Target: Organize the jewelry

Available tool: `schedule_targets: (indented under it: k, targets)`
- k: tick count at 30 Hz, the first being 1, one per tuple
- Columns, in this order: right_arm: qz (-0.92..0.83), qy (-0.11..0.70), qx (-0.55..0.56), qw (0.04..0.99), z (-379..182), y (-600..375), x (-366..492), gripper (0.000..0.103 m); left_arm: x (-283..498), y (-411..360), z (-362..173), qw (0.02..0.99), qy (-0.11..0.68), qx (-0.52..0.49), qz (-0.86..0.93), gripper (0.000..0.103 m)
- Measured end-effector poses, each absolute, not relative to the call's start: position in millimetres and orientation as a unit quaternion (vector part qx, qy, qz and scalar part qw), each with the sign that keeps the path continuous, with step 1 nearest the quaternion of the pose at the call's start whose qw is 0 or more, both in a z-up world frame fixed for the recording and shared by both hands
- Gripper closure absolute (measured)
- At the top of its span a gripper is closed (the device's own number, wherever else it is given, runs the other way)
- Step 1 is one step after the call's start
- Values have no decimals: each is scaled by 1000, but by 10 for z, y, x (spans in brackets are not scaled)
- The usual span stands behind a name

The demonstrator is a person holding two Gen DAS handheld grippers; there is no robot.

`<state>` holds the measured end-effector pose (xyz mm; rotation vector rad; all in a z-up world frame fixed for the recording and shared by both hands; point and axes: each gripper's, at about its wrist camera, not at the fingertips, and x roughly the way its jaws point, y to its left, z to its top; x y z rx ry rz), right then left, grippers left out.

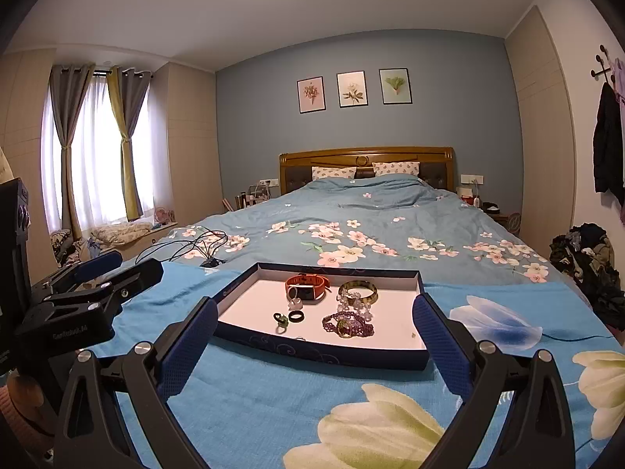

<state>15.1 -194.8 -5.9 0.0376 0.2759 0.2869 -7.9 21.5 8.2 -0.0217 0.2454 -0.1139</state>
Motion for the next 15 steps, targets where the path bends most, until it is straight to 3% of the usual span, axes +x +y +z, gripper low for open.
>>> schedule_targets:
  k: [15]
  targets:
    - [137,118,22,983,-25,-1969,85,7,-105,225,115,994,102,-9,-46,5]
